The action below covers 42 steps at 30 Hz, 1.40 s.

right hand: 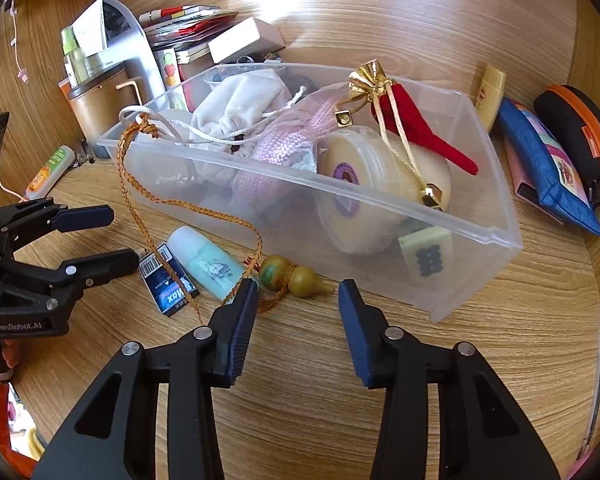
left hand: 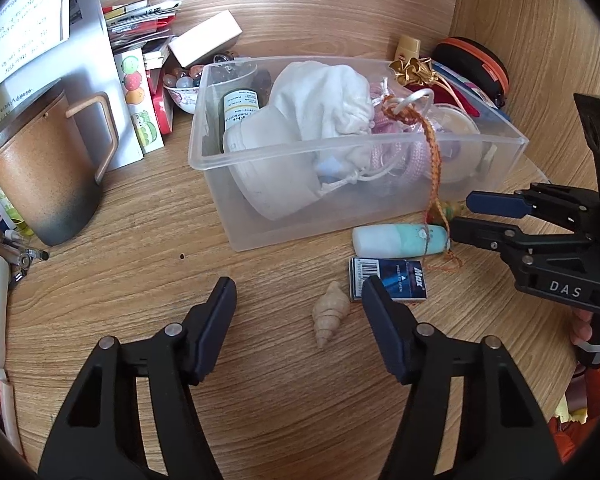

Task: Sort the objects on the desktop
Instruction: 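Move the open left gripper down toward the small seashell, then close the left gripper on the small seashell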

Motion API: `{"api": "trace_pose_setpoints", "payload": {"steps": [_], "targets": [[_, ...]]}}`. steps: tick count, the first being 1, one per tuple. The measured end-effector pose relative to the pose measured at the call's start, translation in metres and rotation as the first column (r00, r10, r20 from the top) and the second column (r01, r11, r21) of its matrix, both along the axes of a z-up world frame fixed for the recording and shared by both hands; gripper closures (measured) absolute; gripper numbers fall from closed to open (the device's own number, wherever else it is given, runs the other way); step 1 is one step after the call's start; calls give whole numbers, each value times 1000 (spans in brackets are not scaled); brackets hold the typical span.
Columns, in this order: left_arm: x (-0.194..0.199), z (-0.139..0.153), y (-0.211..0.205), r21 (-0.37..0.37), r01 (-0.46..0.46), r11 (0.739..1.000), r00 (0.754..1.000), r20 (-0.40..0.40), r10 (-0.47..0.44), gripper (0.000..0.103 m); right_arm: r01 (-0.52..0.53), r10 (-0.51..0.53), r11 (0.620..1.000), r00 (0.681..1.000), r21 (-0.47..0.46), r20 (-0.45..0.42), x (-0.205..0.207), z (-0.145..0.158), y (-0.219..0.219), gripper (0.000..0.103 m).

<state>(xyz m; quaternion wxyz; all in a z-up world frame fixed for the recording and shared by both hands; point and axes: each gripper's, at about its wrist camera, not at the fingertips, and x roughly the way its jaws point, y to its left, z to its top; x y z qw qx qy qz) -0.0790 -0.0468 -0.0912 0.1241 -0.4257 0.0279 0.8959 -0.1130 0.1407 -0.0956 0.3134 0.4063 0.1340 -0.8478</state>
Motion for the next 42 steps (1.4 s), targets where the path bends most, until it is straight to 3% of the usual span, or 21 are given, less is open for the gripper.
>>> {"api": "trace_pose_setpoints", "payload": {"steps": [5, 11, 25, 35, 42], "targets": [[0, -2, 0, -3, 14, 1000, 1000, 3, -14, 38, 0, 0, 1000, 1000, 0, 9, -3, 2, -7, 65], [-2, -3, -4, 26, 17, 1000, 1000, 17, -17, 45, 0, 0, 1000, 1000, 15, 28, -4, -1, -13, 65], [5, -3, -3, -16, 38, 999, 999, 14, -37, 56, 61, -54, 996, 993, -68, 107, -13, -1, -5, 65], [4, -4, 3, -49, 55, 997, 998, 11, -55, 57, 75, -70, 996, 994, -56, 83, -11, -6, -6, 66], [2, -3, 5, -58, 46, 997, 999, 7, -46, 66, 76, -71, 995, 995, -65, 75, -10, -8, -7, 66]]}}
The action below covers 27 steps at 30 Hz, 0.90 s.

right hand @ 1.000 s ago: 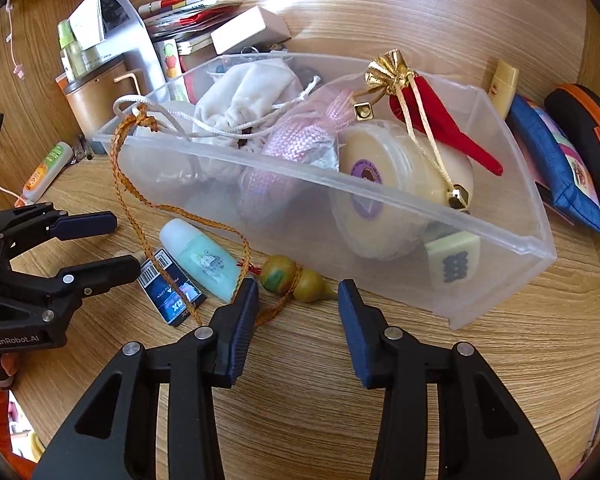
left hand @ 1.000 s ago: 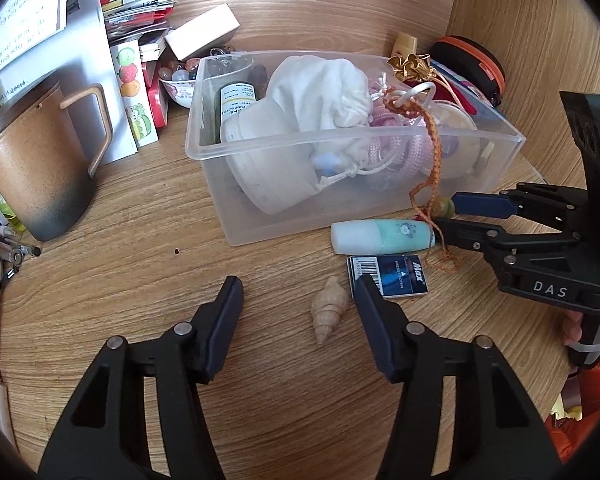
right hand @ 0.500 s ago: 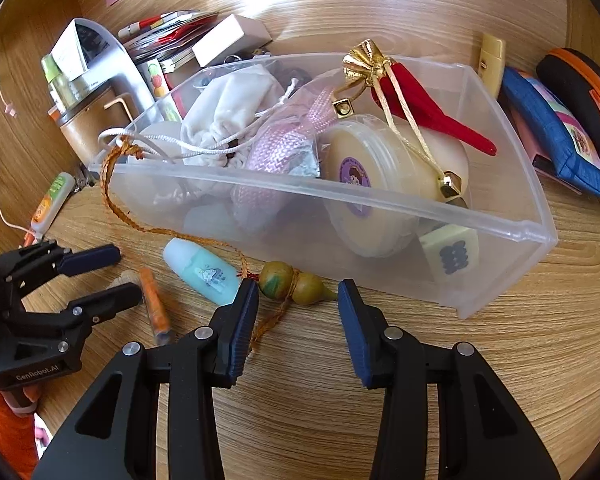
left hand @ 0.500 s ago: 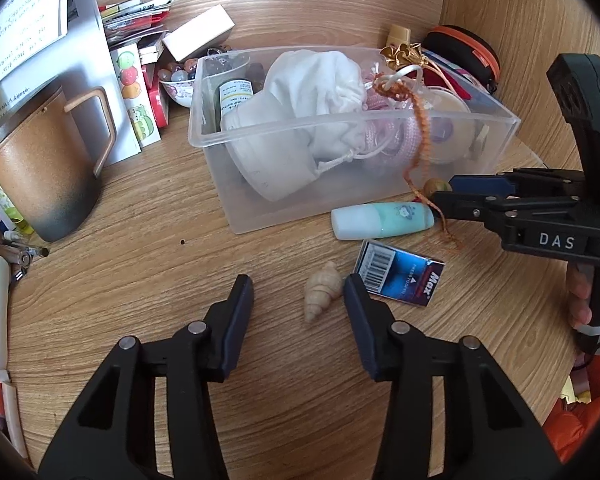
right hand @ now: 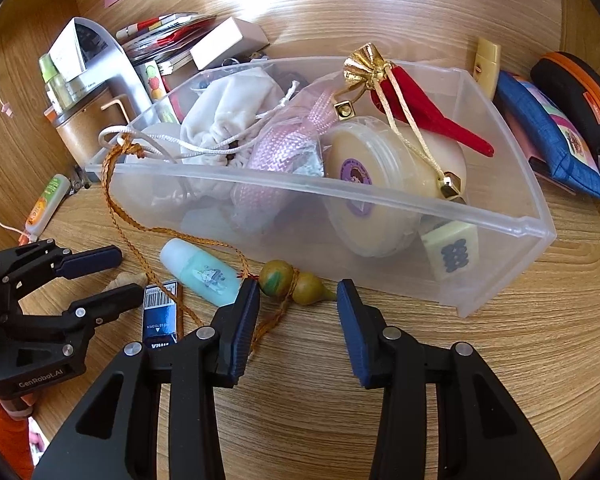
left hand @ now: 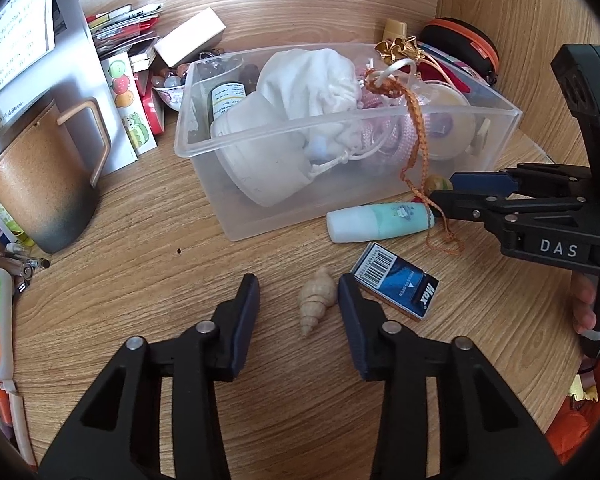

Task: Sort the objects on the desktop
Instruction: 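Close the left gripper on the small seashell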

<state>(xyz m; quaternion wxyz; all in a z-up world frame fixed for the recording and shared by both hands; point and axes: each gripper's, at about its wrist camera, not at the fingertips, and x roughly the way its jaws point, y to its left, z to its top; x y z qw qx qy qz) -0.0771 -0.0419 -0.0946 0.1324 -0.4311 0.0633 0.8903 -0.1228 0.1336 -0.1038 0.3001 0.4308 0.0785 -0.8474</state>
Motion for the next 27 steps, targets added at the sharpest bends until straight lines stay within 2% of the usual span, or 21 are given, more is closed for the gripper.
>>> {"api": "trace_pose_setpoints", "payload": {"steps": [7, 16, 27], "targets": [[1, 1, 3, -11, 2, 1000, 1000, -6, -2, 85, -13, 13, 1000, 1000, -15, -10, 4, 6, 4, 66], [5, 2, 6, -19, -19, 1000, 1000, -10, 19, 85, -16, 15, 999, 1000, -34, -27, 10, 10, 15, 66], [13, 22, 0, 49, -60, 997, 997, -50, 62, 85, -17, 12, 997, 997, -74, -72, 25, 30, 33, 66]]}}
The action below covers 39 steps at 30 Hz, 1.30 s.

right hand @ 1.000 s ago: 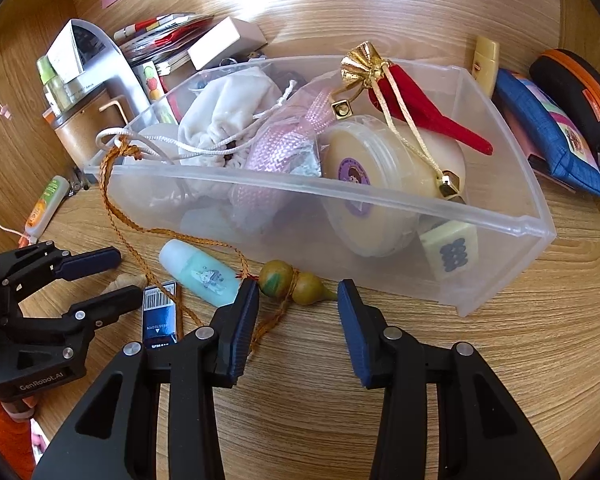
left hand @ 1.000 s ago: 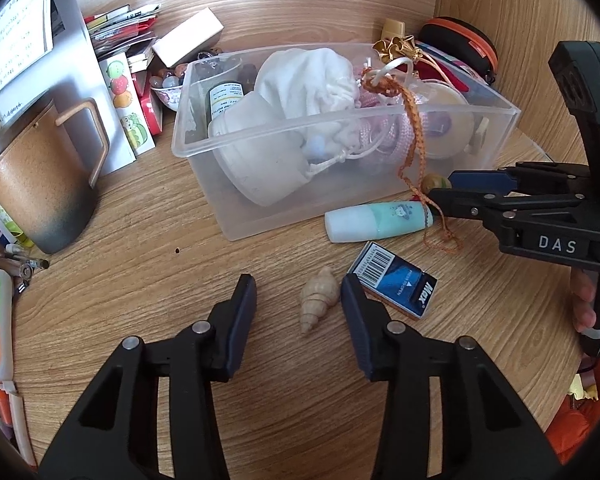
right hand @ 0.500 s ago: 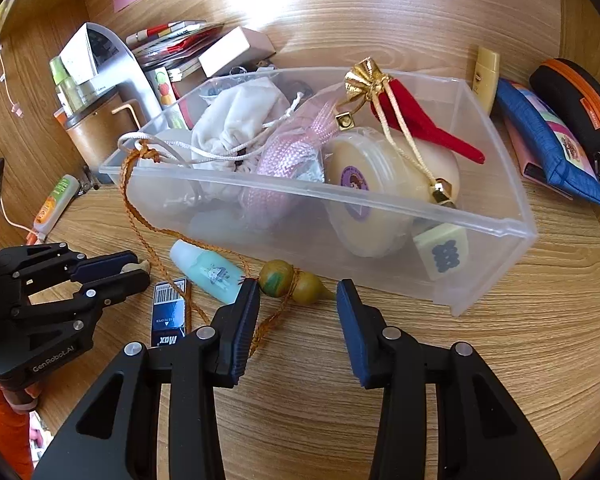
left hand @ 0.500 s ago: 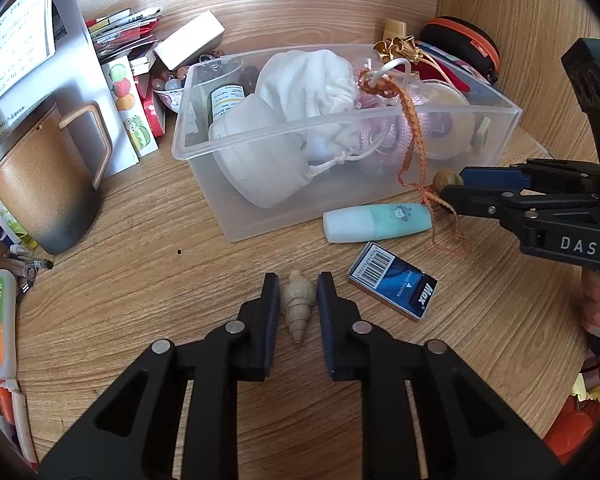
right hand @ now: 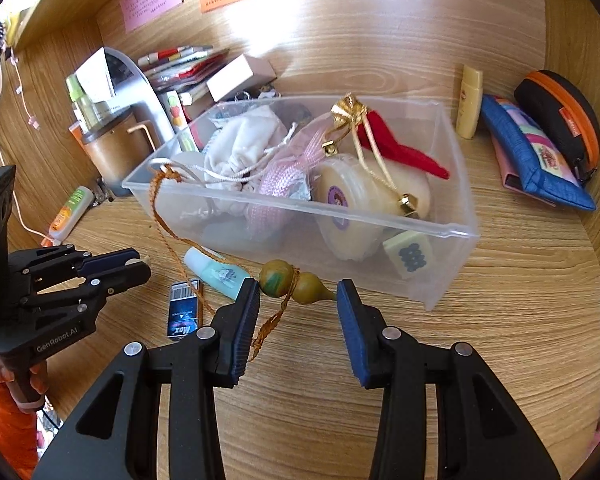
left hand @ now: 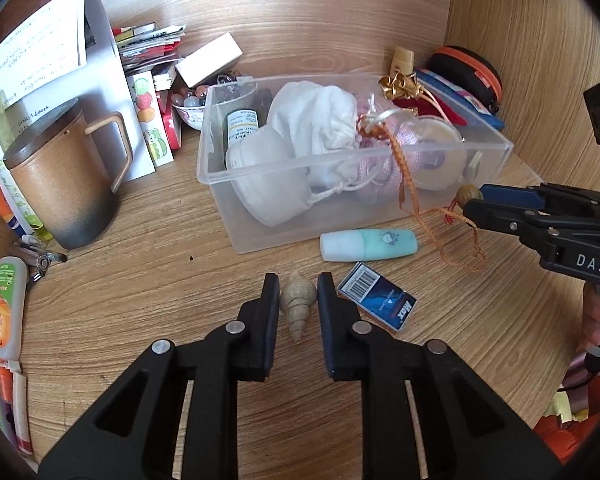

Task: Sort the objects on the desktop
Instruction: 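Close the left gripper on the small seashell, then carry the seashell with the left gripper over the clear box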

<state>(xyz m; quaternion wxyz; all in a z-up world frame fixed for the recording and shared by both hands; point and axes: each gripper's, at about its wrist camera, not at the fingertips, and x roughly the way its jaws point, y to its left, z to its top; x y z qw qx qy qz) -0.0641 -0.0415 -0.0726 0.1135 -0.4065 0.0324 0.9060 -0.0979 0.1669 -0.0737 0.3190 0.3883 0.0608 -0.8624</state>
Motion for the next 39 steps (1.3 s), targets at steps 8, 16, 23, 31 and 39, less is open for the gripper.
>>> {"api": "trace_pose_setpoints", "payload": {"steps": [8, 16, 23, 31, 39], "targets": [[4, 13, 0, 36, -23, 999, 999, -31, 24, 85, 2, -3, 999, 999, -32, -38, 7, 18, 12, 66], [7, 32, -1, 57, -41, 998, 995, -84, 46, 85, -17, 12, 999, 996, -47, -90, 12, 38, 20, 66], [8, 45, -1, 57, -46, 997, 992, -119, 53, 85, -28, 22, 998, 993, -53, -115, 10, 51, 22, 66], [5, 58, -6, 72, -60, 996, 986, -153, 70, 85, -24, 17, 999, 990, -48, -141, 1, 60, 25, 66], [-6, 70, -7, 92, -55, 994, 982, -175, 71, 85, -18, 10, 998, 990, -53, -142, -14, 62, 25, 66]]}}
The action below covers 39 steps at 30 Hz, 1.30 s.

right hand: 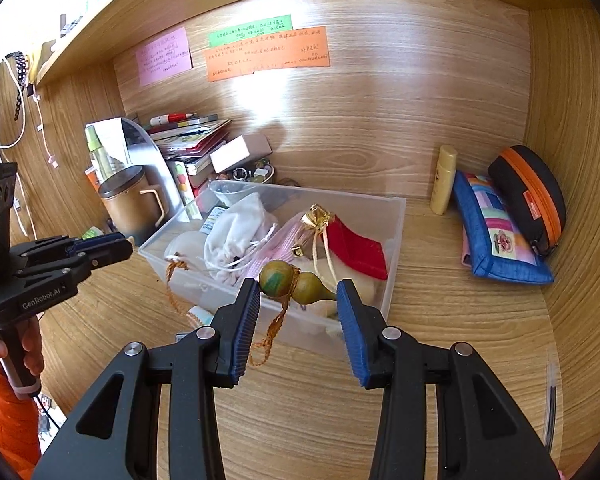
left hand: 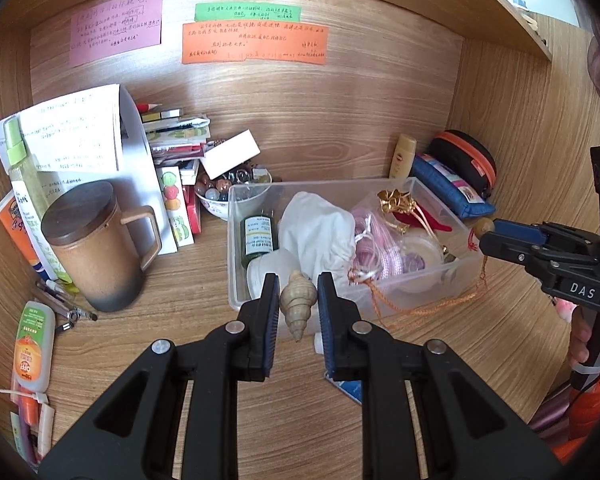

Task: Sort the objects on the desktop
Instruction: 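Carry the seashell with the left gripper over the clear box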

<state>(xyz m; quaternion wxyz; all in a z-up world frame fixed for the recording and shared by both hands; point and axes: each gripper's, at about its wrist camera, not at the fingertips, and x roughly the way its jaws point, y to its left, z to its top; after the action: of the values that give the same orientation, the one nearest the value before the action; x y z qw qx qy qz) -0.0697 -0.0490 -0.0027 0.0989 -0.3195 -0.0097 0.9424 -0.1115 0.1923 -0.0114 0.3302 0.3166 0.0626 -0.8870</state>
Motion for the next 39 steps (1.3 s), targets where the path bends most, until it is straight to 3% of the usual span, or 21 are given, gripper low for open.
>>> {"api": "trace_pose_setpoints", "payload": {"steps": [13, 39], "targets": [[-22, 10, 6, -22, 23, 1000, 1000, -17, -23, 85, -14, 15, 1000, 997, 17, -70, -25, 18, -15, 66], [-65, -33, -1, -10, 23, 1000, 995, 100, -22, 85, -66, 61, 993, 997, 94, 55, -49, -31, -47, 66]]}}
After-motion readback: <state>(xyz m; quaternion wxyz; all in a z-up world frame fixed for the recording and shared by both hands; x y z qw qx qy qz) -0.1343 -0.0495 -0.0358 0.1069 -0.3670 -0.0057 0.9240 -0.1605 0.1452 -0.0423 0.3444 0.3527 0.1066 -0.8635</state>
